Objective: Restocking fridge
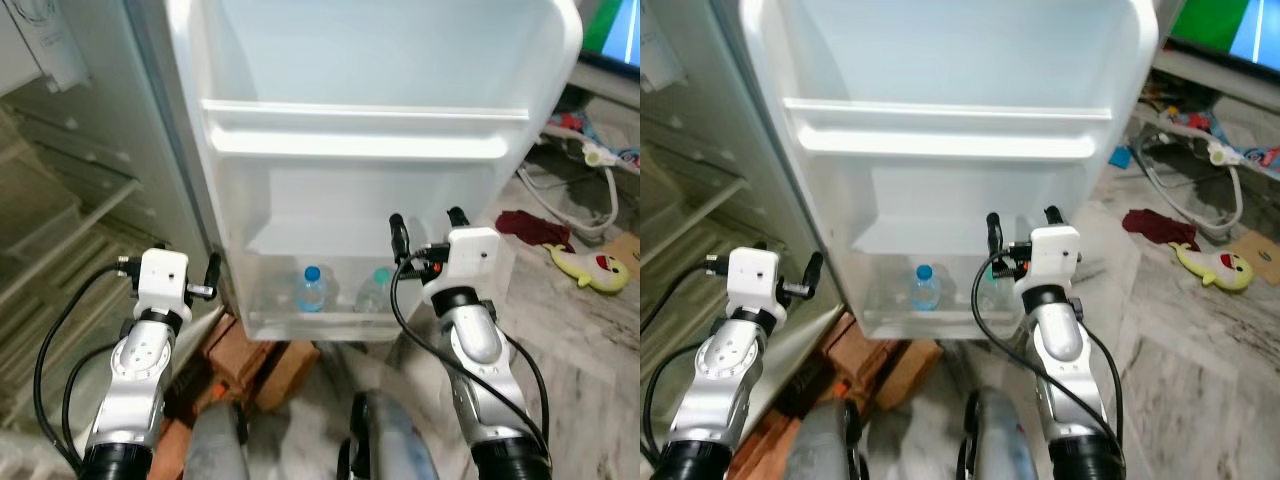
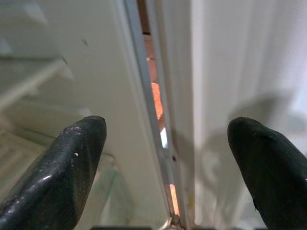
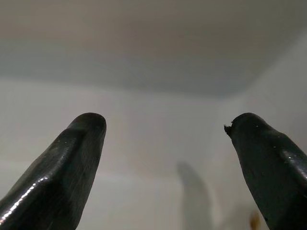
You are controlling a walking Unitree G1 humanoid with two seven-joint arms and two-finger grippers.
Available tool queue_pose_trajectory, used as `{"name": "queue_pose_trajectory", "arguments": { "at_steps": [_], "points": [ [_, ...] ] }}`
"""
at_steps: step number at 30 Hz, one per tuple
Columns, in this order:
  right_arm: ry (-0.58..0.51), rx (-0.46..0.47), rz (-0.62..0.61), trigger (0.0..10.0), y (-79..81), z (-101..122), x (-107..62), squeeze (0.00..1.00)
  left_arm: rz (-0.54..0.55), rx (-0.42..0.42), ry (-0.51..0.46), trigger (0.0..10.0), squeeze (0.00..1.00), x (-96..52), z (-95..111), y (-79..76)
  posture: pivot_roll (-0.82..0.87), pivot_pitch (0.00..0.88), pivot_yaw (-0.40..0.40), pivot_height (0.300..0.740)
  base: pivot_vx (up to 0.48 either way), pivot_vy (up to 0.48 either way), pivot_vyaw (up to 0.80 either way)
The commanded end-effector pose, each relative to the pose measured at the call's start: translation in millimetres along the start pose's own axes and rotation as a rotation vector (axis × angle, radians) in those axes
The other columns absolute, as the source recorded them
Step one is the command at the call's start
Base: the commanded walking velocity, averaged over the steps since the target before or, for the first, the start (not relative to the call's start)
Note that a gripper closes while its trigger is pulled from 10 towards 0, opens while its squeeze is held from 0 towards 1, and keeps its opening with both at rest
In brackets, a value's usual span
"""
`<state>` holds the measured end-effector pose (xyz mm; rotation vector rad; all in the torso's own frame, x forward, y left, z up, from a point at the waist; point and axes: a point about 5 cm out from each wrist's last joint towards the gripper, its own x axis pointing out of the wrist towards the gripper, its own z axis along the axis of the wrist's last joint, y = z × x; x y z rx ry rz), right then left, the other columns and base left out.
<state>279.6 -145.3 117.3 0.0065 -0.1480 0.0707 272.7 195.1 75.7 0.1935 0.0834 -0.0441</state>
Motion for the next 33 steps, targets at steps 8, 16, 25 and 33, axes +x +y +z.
{"name": "queue_pose_trajectory", "arguments": {
  "at_steps": [8,16,25,33],
  "points": [
    [0.023,0.017,-0.070,10.0,-13.9,-4,4.0,0.00,-0.027,0.007,-0.044,10.0,0.00,7.8,7,-10.3,0.03,0.000,-0.076,0.740,0.000,0.000,0.00],
    [0.162,0.038,-0.041,10.0,-11.6,-23,-0.8,0.00,-0.024,0.011,-0.056,10.0,0.00,5.9,12,-10.3,0.02,0.030,-0.077,0.740,-0.033,0.000,0.00],
    [0.252,0.053,0.021,10.0,-1.2,-37,-10.0,0.00,-0.012,0.017,-0.047,10.0,0.00,0.7,7,-9.3,0.02,0.044,-0.080,0.740,-0.279,0.000,0.00],
    [0.252,-0.003,0.051,10.0,7.2,-39,-13.1,0.00,-0.014,0.022,-0.042,10.0,0.00,4.2,7,-9.1,0.02,0.039,-0.086,0.740,-0.341,0.000,0.00]
  ]
}}
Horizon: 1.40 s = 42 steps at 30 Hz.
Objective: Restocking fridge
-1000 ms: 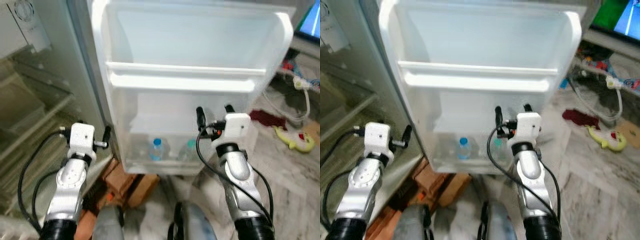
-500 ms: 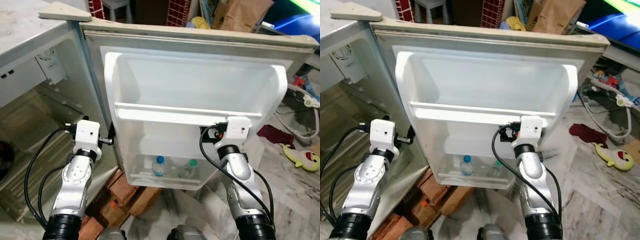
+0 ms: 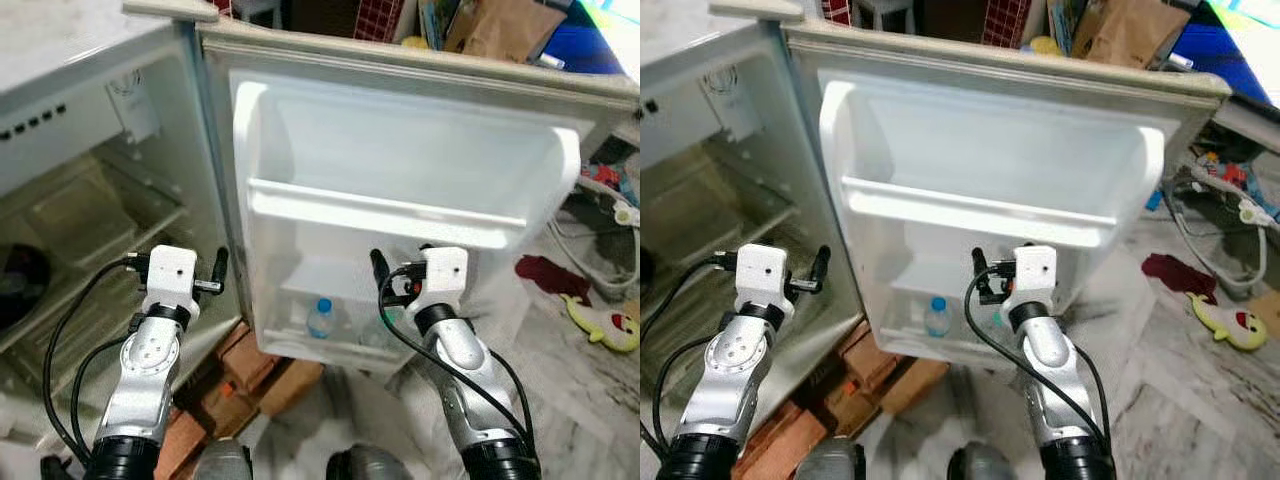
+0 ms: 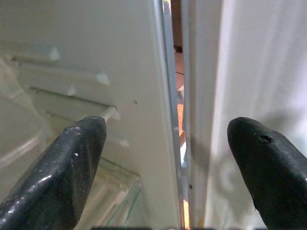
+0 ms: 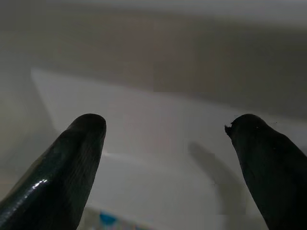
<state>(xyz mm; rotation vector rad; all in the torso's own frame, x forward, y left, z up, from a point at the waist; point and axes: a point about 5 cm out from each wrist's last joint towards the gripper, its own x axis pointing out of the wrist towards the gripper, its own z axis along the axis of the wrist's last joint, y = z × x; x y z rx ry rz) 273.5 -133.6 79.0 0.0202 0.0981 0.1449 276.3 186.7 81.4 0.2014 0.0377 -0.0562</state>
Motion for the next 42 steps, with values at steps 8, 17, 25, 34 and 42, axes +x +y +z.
{"name": "queue_pose_trajectory", "arguments": {
  "at_steps": [8,17,25,34,42],
  "points": [
    [-0.013,0.005,0.019,10.0,-6.1,-8,-9.0,0.00,-0.022,0.018,0.021,10.0,0.00,-0.4,-6,-5.9,0.02,0.010,-0.084,0.740,-0.332,0.000,0.00],
    [0.002,0.015,-0.103,10.0,-22.8,-11,-7.8,0.00,-0.046,0.030,0.036,10.0,0.00,1.7,-9,-7.8,0.01,0.000,-0.067,0.740,-0.295,0.000,0.00],
    [-0.065,-0.054,-0.108,10.0,-26.0,3,2.7,0.00,-0.084,0.024,0.043,10.0,0.00,0.1,-16,-10.5,0.01,0.000,-0.059,0.740,-0.163,0.000,0.00],
    [-0.043,-0.060,-0.185,10.0,-38.9,-1,5.4,0.00,-0.104,0.029,-0.012,10.0,0.00,10.4,-8,-1.8,0.01,0.000,-0.069,0.740,0.000,0.000,0.00],
    [-0.068,-0.112,-0.233,10.0,-41.4,0,5.9,0.00,-0.106,0.039,-0.011,10.0,0.00,4.6,-13,2.5,0.01,0.000,-0.048,0.740,0.000,-0.044,0.00]
  ]
}}
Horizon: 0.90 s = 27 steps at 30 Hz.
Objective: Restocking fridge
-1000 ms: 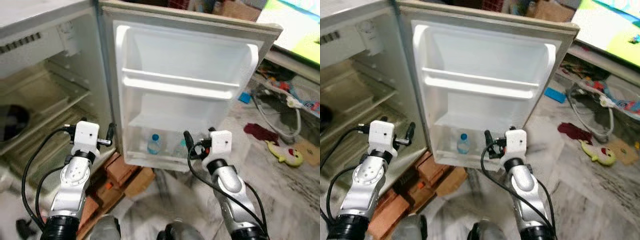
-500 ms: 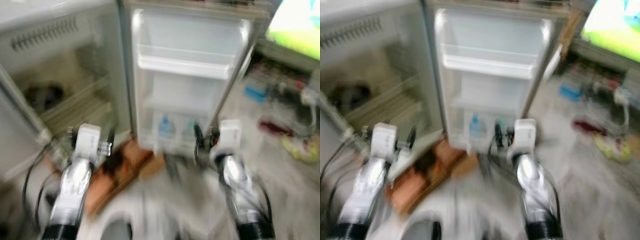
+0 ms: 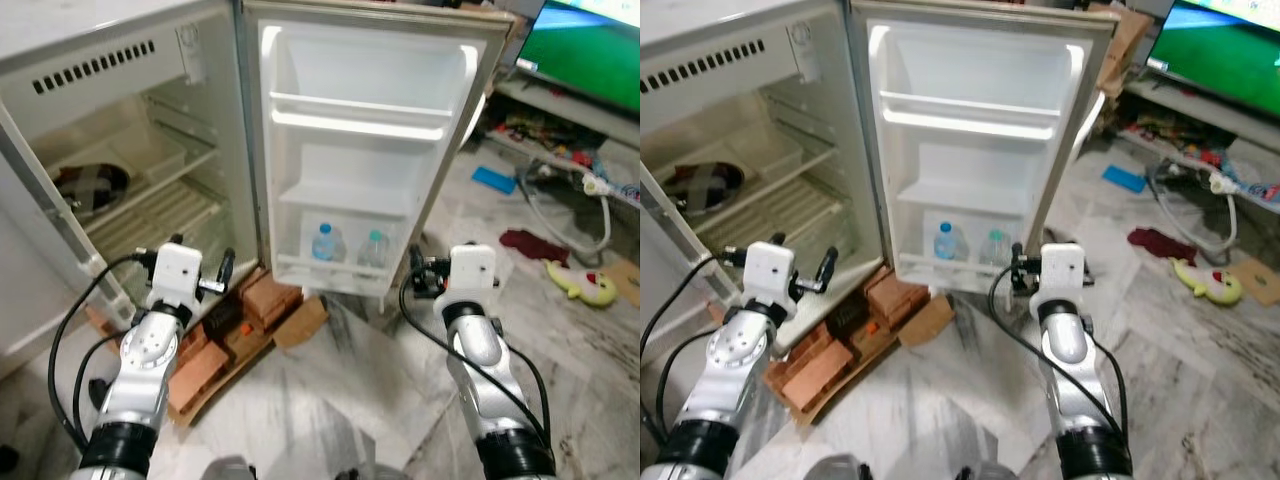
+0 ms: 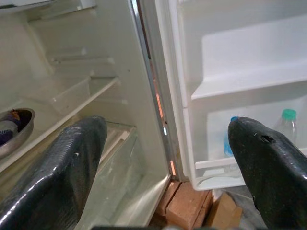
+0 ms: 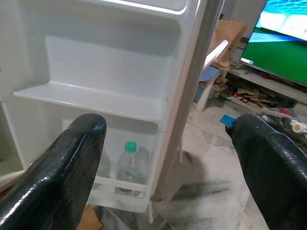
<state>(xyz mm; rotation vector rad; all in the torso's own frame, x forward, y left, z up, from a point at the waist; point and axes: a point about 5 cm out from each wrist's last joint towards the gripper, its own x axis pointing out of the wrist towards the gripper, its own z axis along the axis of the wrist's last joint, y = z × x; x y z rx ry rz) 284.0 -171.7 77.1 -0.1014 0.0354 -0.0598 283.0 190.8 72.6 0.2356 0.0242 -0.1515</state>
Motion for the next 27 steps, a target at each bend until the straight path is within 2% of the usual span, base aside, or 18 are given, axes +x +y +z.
{"name": "queue_pose_trajectory", "arguments": {
  "at_steps": [1,2,3,4,12,15,17,18,22,25,27],
  "points": [
    [-0.010,0.004,-0.024,10.0,-2.1,1,1.4,0.00,-0.013,0.002,0.011,10.0,0.00,-2.3,-4,-0.6,0.01,0.000,-0.048,0.740,0.000,-0.349,0.00],
    [-0.009,-0.018,-0.043,10.0,-3.0,0,1.5,0.00,-0.017,-0.003,0.013,10.0,0.00,-3.3,-5,-1.9,0.01,0.000,-0.051,0.740,0.000,-0.431,0.00],
    [0.022,0.002,0.019,10.0,1.9,-2,1.6,0.00,-0.027,-0.018,0.005,10.0,0.00,-3.2,-4,-4.6,0.01,0.000,-0.052,0.740,0.000,-0.431,0.00],
    [0.003,-0.017,0.047,10.0,4.3,2,3.0,0.00,-0.035,-0.022,-0.003,10.0,0.00,-1.2,-2,-8.6,0.01,0.000,-0.055,0.740,0.000,-0.469,0.00],
    [-0.045,0.006,0.023,10.0,2.4,12,13.1,0.00,-0.030,-0.030,-0.004,10.0,0.00,1.8,-2,-13.3,0.01,0.000,-0.062,0.740,0.000,-0.469,0.00],
    [-0.073,0.003,0.019,10.0,-0.3,18,14.7,0.00,-0.012,-0.019,-0.001,10.0,0.00,-0.3,-2,-8.9,0.01,0.000,-0.056,0.740,0.000,-0.469,0.00],
    [-0.089,-0.036,-0.012,10.0,-9.6,19,10.4,0.00,0.039,-0.005,0.002,10.0,0.00,-7.2,-2,4.2,0.01,0.000,-0.042,0.740,0.000,-0.465,0.00],
    [-0.089,-0.036,-0.012,10.0,-9.6,19,10.4,0.00,0.039,-0.005,0.002,10.0,0.00,-7.2,-2,4.2,0.01,0.000,-0.042,0.740,0.000,-0.465,0.00],
    [-0.107,-0.082,-0.027,10.0,-18.7,17,1.2,0.00,0.104,-0.009,0.037,10.0,0.00,-19.9,-7,21.5,0.00,0.000,-0.012,0.740,0.000,-0.466,0.00],
    [-0.112,-0.082,-0.035,10.0,-22.1,16,-3.6,0.00,0.073,0.005,0.045,10.0,0.00,-26.1,-8,21.8,-0.01,0.000,-0.007,0.740,0.000,-0.465,0.00],
    [-0.101,-0.076,-0.048,10.0,-22.7,13,-2.9,0.00,0.058,0.001,0.061,10.0,0.00,-24.5,-13,16.1,-0.01,0.000,-0.008,0.740,0.000,-0.465,0.00]
  ]
}}
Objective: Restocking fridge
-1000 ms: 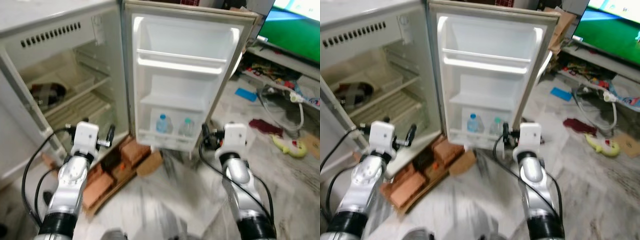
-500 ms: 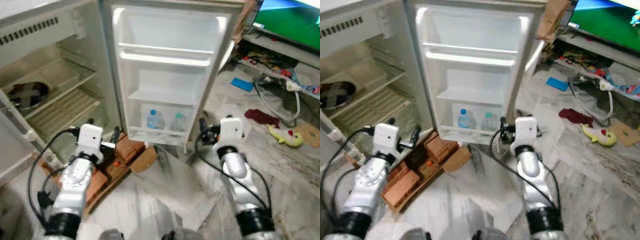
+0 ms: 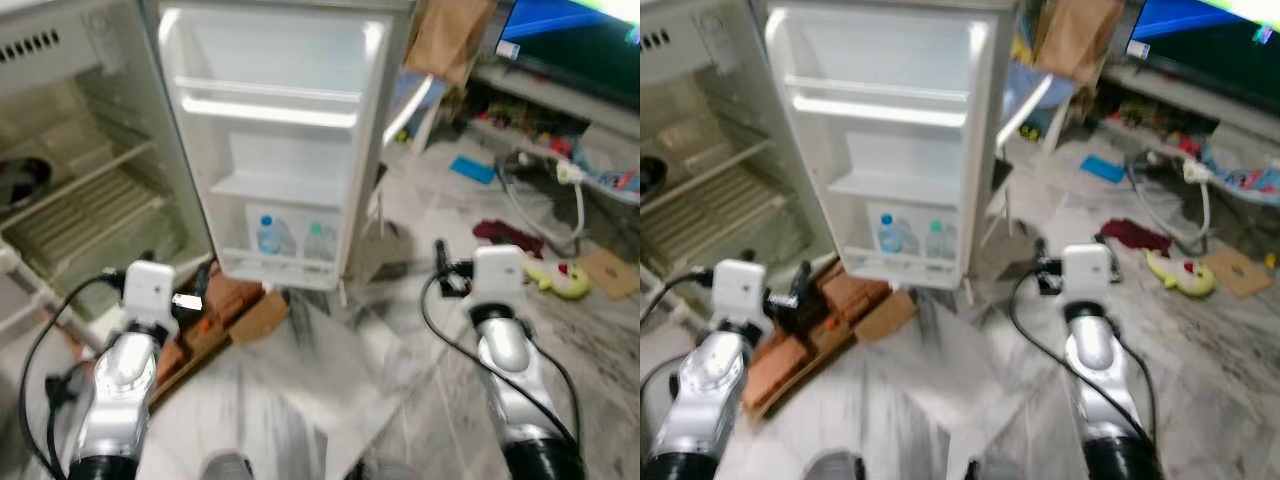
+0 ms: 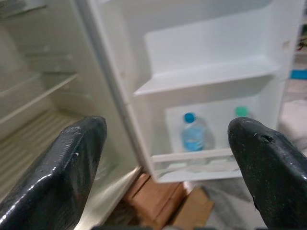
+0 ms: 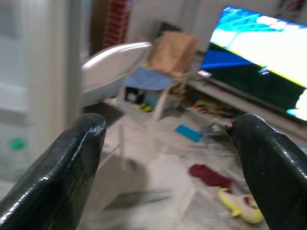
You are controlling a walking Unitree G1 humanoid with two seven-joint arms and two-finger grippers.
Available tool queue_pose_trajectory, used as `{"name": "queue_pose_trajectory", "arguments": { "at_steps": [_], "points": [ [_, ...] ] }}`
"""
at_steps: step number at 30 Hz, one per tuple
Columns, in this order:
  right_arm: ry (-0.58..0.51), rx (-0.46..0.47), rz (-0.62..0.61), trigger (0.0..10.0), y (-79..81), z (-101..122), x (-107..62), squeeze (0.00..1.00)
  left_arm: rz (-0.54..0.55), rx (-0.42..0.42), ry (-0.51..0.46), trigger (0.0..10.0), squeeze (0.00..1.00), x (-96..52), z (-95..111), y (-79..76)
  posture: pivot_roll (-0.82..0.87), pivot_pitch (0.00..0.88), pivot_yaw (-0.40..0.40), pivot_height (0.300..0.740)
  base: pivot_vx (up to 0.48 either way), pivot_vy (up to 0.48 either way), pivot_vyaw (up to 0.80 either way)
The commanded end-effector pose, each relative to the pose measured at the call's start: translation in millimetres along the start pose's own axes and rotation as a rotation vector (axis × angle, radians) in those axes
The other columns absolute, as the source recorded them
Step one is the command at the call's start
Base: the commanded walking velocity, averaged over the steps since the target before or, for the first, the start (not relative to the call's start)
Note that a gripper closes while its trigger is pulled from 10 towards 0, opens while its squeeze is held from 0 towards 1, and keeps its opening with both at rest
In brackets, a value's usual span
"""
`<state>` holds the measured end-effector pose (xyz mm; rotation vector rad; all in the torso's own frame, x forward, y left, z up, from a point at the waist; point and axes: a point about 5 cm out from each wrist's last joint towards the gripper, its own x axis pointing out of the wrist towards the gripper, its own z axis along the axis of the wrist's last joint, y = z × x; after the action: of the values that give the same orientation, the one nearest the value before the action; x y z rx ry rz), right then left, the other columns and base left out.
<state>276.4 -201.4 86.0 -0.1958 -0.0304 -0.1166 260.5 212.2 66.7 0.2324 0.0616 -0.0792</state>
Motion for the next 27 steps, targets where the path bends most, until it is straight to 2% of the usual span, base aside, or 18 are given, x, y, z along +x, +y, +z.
{"name": "queue_pose_trajectory", "arguments": {
  "at_steps": [1,4,7,9,13,16,19,23,27],
  "points": [
    [-0.032,0.019,0.009,10.0,7.9,7,3.4,0.00,-0.015,0.009,0.020,10.0,0.00,1.6,-3,-2.2,-0.01,0.000,-0.007,0.740,0.000,-0.465,0.00],
    [-0.042,0.044,-0.029,10.0,7.1,9,5.7,0.00,-0.067,-0.010,0.010,10.0,0.00,13.3,2,-21.2,-0.03,0.000,0.008,0.740,0.000,-0.386,0.00],
    [-0.057,0.041,-0.041,10.0,7.4,11,5.3,0.00,-0.102,-0.016,0.016,10.0,0.00,17.4,4,-28.4,-0.05,0.000,0.035,0.740,0.000,-0.116,0.00],
    [-0.052,0.046,-0.071,10.0,5.7,9,2.6,0.00,-0.169,-0.005,0.005,10.0,0.00,22.9,7,-37.9,-0.07,0.000,0.053,0.740,0.000,0.000,0.00],
    [-0.045,0.038,-0.067,10.0,6.8,5,-2.4,0.00,-0.194,0.020,0.000,10.0,0.00,27.8,9,-39.8,-0.07,0.000,0.048,0.740,0.000,0.000,0.00],
    [-0.034,0.029,-0.020,10.0,14.3,2,-4.7,0.00,-0.201,0.011,-0.003,10.0,0.00,29.5,8,-40.9,-0.06,0.000,0.018,0.740,0.000,-0.089,0.69],
    [-0.040,0.033,0.007,10.0,20.8,4,-1.2,0.00,-0.185,0.012,0.003,10.0,0.00,29.5,6,-41.1,-0.06,0.000,0.009,0.740,0.000,-0.319,0.79],
    [-0.080,0.026,0.046,10.0,27.2,17,11.1,0.00,-0.117,0.032,0.017,10.0,0.00,29.2,2,-34.9,-0.04,0.000,-0.010,0.740,0.286,-0.368,0.79],
    [-0.105,0.021,0.068,10.0,30.3,24,17.5,0.00,-0.102,0.030,0.023,10.0,0.00,28.6,1,-32.4,-0.03,0.000,-0.018,0.740,0.321,-0.353,0.79]
  ]
}}
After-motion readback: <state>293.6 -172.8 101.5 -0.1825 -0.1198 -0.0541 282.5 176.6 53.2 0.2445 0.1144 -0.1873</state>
